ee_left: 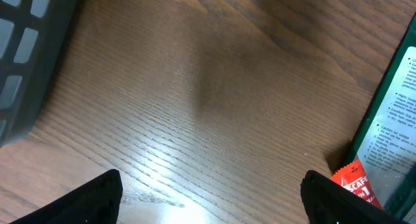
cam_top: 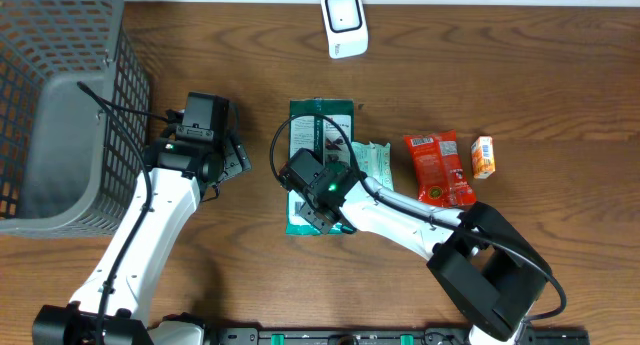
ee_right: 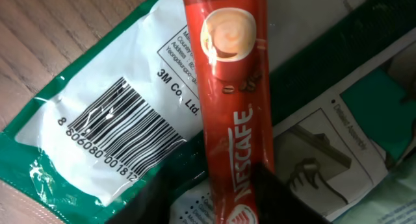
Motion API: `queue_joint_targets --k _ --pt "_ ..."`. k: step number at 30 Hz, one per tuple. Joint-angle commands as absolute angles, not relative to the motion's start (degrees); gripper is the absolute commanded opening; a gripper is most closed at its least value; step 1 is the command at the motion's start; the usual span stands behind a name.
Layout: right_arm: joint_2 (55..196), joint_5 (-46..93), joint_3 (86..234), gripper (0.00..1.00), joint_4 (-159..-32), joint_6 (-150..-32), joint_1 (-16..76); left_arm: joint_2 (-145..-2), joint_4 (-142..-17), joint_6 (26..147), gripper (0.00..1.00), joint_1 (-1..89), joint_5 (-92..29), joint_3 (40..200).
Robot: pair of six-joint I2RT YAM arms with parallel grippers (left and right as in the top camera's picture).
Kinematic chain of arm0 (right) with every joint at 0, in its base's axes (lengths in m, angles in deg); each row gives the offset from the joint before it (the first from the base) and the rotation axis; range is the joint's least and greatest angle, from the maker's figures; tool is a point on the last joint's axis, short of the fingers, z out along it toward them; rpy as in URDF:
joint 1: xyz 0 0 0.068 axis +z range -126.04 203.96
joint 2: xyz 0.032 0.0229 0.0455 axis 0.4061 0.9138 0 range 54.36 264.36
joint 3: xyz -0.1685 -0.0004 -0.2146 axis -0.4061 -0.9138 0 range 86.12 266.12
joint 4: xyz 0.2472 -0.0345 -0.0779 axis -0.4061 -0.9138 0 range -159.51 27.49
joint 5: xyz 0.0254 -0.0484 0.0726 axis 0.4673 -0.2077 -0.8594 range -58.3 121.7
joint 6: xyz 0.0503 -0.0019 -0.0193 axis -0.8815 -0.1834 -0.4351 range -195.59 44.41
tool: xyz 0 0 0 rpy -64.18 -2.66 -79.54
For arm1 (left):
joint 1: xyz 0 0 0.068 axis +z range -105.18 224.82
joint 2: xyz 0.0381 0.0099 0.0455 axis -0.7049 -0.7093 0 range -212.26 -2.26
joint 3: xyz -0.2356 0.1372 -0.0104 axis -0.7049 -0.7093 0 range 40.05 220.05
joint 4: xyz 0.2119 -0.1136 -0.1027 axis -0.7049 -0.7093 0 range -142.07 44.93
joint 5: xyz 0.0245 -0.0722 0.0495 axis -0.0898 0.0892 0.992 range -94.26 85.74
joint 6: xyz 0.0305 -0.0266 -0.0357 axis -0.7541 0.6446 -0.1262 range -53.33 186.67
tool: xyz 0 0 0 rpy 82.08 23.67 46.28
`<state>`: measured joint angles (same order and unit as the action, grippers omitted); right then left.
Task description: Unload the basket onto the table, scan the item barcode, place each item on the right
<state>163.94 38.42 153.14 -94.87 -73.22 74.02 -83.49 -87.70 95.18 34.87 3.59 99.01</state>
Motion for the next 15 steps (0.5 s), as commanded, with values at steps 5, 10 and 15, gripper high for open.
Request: queue_joint_targets --k 5,10,15 --pt "162.63 38.71 153.03 0.1 -95.61 -73.46 74.2 -83.93 -87.92 95.46 0.88 35.0 3.75 98.29" --pt "156.45 38.69 153.03 0.01 -95.57 -75.75 72.91 -83.93 -87.92 95.46 0.88 35.0 3.72 98.27" --pt "152.12 38.27 153.03 0.01 -95.68 -75.95 71.94 -83.93 -87.94 95.46 0.88 35.0 3.72 98.29"
